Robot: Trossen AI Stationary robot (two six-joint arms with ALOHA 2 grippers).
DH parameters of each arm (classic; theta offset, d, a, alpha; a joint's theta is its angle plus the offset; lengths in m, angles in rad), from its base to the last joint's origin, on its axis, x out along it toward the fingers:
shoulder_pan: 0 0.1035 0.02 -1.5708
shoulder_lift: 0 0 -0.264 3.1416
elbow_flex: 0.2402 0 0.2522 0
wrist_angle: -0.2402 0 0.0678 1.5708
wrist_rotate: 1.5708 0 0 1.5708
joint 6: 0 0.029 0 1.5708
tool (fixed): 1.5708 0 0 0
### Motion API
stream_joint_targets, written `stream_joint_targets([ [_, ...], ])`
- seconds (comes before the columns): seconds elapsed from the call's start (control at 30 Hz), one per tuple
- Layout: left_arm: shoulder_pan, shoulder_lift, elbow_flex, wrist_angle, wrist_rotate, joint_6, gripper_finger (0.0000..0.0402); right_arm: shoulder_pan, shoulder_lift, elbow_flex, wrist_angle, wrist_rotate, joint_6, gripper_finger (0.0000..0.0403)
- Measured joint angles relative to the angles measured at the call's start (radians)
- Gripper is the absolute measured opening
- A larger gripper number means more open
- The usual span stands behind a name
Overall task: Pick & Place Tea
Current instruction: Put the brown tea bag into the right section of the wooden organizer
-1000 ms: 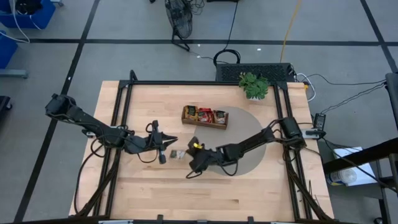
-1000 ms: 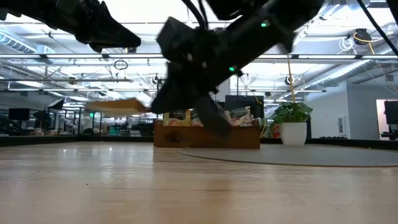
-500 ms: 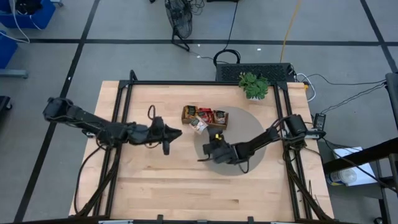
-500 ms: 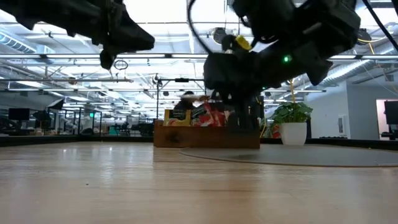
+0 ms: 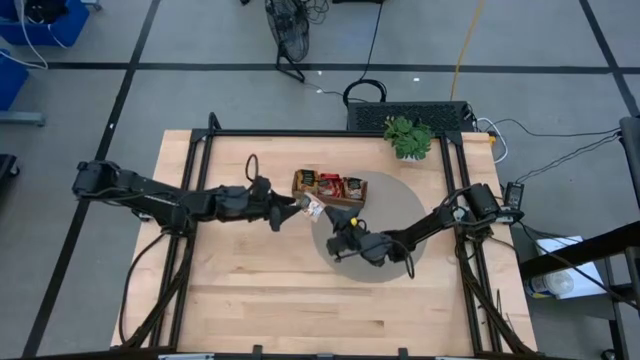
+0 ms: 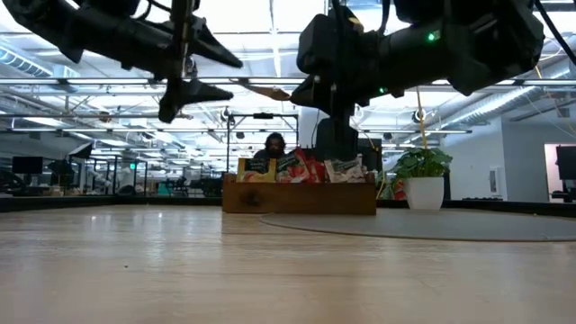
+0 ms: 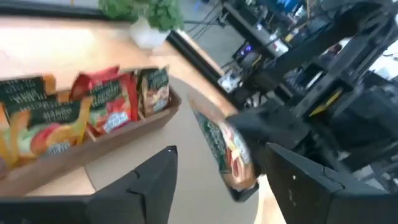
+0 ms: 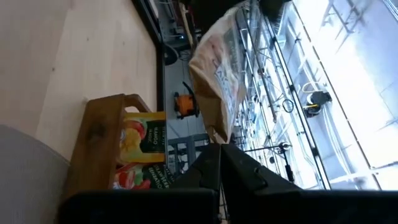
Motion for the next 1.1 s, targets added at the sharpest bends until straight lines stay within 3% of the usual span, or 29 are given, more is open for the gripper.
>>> stream_joint_targets([
  [0.2,0.022,0.066,0.001,0.092,0.068,-0.016,0.0234,-0.001,0.0,0.0,0.007,0.002,0.002,0.0],
  [0.5,0.025,0.093,-0.001,0.121,0.086,-0.025,0.0184,-0.003,0.0,0.001,0.007,0.002,0.004,0.0],
  [0.63,0.025,0.093,-0.001,0.123,0.094,-0.027,0.0135,-0.003,0.0,0.001,0.007,0.001,0.017,0.0],
  [0.8,0.025,0.093,-0.001,0.125,0.132,0.082,0.0022,-0.003,0.0,0.002,0.007,-0.001,0.029,0.0],
  [1.0,0.023,0.045,-0.001,0.113,0.174,0.309,0.0004,0.002,0.0,-0.002,-0.002,0.037,0.272,0.0001],
  [1.1,0.029,-0.003,0.0,0.015,0.159,0.387,0.0003,0.008,-0.013,-0.038,-0.053,0.031,0.433,0.0008],
])
